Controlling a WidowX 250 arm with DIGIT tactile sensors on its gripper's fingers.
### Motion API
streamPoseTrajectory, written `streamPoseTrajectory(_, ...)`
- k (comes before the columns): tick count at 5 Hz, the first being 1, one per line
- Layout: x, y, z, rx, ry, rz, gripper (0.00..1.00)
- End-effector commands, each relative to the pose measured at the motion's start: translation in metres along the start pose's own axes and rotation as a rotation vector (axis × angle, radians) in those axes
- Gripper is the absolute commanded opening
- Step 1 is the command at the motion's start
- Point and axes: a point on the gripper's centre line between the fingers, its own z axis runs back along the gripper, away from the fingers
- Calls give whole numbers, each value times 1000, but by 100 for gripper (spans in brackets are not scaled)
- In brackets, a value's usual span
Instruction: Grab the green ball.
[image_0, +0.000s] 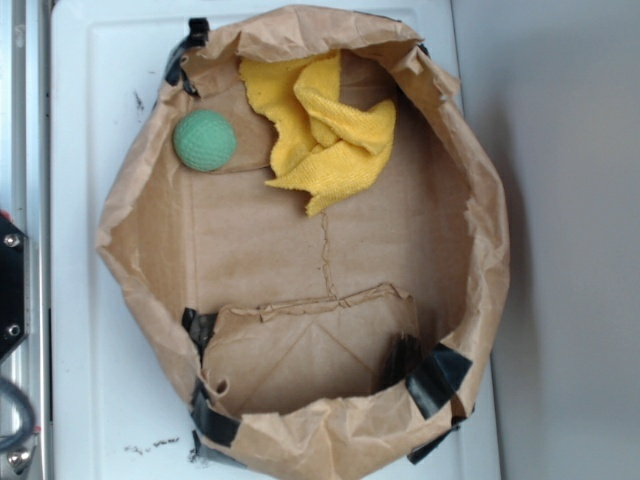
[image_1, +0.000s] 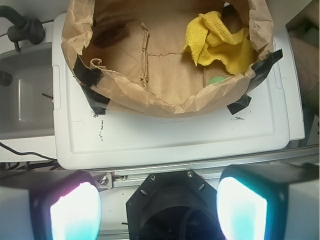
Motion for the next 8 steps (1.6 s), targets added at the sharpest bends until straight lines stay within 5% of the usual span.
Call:
streamPoseTrajectory(1,0,0,0,0,0,0,100)
streamPoseTrajectory(3,50,12,-23,20,24,-15,100)
streamPoseTrajectory(5,117,33,-39,-89,35,-306,100)
streamPoseTrajectory(8,117,33,-39,-89,35,-306,100)
